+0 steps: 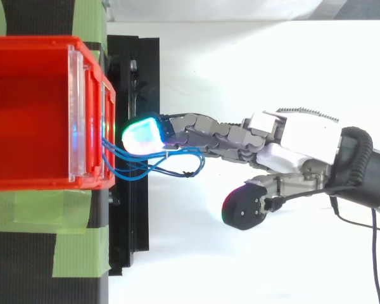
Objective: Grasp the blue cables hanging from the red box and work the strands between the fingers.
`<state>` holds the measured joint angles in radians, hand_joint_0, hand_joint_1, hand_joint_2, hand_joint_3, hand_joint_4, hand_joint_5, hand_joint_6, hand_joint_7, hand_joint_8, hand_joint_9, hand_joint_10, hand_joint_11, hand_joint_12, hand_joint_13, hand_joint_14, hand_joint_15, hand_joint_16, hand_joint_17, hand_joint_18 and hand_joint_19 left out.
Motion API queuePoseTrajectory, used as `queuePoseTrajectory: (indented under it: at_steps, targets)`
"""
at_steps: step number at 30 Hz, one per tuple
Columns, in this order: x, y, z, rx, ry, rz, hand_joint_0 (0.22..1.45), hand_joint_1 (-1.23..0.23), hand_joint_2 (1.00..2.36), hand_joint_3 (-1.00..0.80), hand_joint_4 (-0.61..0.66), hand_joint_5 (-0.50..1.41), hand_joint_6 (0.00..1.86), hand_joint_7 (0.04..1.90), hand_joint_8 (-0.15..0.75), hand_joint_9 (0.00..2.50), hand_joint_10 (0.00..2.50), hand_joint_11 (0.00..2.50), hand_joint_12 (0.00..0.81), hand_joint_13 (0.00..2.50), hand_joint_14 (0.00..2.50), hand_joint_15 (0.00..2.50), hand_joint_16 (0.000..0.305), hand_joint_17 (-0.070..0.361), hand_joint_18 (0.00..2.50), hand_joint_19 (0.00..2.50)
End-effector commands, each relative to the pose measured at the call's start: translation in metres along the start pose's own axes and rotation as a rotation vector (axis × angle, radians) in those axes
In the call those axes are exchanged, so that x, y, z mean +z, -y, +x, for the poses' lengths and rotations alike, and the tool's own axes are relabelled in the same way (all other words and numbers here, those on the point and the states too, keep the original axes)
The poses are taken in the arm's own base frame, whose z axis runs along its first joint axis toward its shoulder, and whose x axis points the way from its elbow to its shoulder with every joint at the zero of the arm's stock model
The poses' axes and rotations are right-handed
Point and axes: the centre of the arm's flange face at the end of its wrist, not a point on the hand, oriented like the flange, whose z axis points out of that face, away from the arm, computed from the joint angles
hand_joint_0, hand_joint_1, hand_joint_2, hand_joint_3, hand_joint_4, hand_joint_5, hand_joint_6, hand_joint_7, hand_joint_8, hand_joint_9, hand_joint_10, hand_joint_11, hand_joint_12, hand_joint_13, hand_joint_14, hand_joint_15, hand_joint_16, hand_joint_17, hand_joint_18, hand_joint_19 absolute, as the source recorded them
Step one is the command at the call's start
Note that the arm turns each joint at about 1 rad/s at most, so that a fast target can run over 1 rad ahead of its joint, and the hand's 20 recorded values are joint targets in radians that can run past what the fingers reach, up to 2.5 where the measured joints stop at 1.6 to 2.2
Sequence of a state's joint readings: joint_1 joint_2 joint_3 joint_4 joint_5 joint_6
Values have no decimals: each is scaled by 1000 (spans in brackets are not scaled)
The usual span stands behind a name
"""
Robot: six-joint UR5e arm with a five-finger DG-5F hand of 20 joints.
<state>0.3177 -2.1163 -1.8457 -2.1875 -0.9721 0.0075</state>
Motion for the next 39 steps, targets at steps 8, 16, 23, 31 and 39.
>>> queuePoseTrajectory:
  at_steps: [8, 16, 23, 31, 39]
  targets:
    - [3, -2, 2, -18, 5, -36, 690, -520, 1000, -1000, 118, -352, 6, 654, 306, 228, 6, 212, 414, 109, 6, 190, 72, 161, 0, 168]
    - [1, 17, 5, -32, 0, -22, 690, -520, 1000, -1000, 118, -352, 6, 653, 308, 241, 6, 217, 416, 134, 6, 210, 71, 160, 0, 183]
    - [5, 14, 13, -13, -10, -86, 692, -520, 1000, -1000, 117, -352, 6, 652, 313, 262, 7, 248, 420, 177, 7, 244, 71, 161, 18, 208]
    - [5, 15, 14, -20, -5, -88, 693, -542, 1000, -1000, 130, -320, 5, 636, 344, 420, 11, 378, 440, 337, 10, 318, 73, 164, 157, 217]
    - [5, 15, 13, -25, -6, -86, 695, -542, 1000, -1000, 134, -317, 5, 638, 352, 459, 13, 408, 449, 398, 11, 353, 73, 163, 223, 255]
